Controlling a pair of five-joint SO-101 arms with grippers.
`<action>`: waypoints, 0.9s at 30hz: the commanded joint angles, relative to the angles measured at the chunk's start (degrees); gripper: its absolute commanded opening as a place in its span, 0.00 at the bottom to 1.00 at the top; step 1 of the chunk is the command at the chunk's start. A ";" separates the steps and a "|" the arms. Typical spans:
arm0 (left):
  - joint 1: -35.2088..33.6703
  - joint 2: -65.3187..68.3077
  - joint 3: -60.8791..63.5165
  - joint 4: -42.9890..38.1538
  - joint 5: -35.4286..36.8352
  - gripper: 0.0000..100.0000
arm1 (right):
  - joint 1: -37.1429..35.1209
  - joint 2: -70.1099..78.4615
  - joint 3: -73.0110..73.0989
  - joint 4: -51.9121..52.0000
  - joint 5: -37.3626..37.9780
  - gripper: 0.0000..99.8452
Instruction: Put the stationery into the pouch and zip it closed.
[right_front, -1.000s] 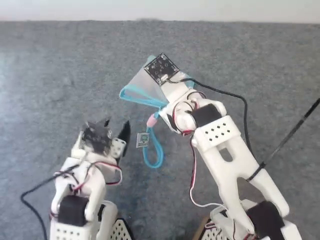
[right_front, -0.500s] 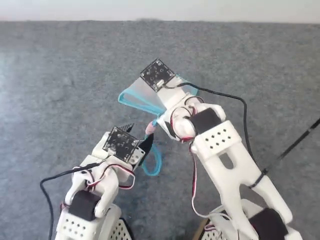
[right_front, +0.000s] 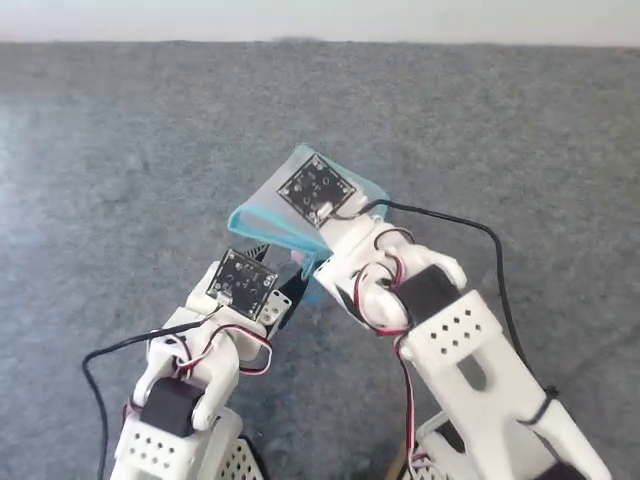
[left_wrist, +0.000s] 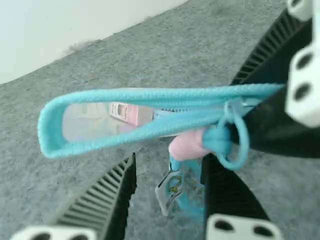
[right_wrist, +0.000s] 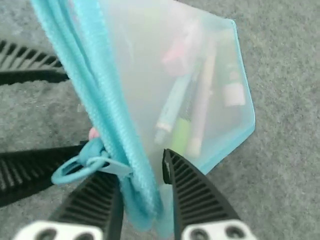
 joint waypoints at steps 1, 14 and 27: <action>-0.44 0.53 0.84 -2.99 0.88 0.20 | -2.15 -3.38 -0.35 0.31 1.14 0.01; -0.44 0.35 2.51 -4.92 0.88 0.10 | -2.07 -3.38 3.87 -2.68 1.23 0.01; -0.97 0.35 2.77 -4.75 0.79 0.01 | 7.16 -3.30 8.18 -5.41 4.57 0.01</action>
